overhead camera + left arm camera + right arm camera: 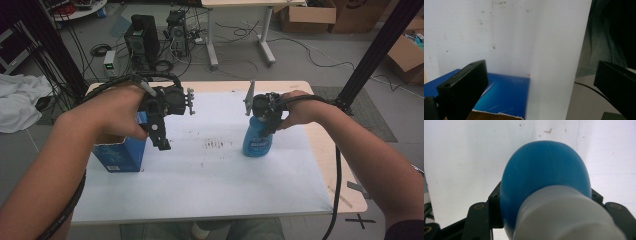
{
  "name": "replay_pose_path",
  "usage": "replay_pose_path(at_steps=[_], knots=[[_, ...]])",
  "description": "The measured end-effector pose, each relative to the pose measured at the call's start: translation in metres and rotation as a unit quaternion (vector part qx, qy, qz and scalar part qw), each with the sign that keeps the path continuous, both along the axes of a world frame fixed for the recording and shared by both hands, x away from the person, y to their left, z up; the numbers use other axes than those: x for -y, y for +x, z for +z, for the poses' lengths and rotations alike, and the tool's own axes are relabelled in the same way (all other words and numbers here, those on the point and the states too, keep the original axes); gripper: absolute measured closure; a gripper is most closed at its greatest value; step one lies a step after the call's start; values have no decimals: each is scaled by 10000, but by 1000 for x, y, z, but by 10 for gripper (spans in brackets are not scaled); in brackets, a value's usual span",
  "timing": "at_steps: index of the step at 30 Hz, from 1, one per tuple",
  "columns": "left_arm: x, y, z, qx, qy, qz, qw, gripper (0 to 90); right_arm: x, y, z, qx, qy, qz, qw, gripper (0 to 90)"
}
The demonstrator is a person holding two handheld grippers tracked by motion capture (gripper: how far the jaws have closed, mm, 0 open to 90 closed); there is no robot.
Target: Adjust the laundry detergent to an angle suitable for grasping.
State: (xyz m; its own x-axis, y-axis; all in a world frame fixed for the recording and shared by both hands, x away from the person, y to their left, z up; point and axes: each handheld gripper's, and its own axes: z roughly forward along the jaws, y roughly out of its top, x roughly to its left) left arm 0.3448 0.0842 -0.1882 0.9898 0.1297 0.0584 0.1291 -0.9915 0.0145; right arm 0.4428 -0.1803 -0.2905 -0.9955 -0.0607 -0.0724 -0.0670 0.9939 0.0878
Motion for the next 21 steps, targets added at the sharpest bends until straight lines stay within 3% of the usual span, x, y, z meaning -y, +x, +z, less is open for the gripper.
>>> replay_pose_path(at_steps=[9, 21], knots=[[3, -3, 3, 42, 4, -37, 10000, 1, 1, -5, 17, -206, 259, -346, 9989, 380], [4, -7, 5, 47, 23, -67, 10000, 1, -5, -7, 29, -394, 392, -822, 9951, 380]])
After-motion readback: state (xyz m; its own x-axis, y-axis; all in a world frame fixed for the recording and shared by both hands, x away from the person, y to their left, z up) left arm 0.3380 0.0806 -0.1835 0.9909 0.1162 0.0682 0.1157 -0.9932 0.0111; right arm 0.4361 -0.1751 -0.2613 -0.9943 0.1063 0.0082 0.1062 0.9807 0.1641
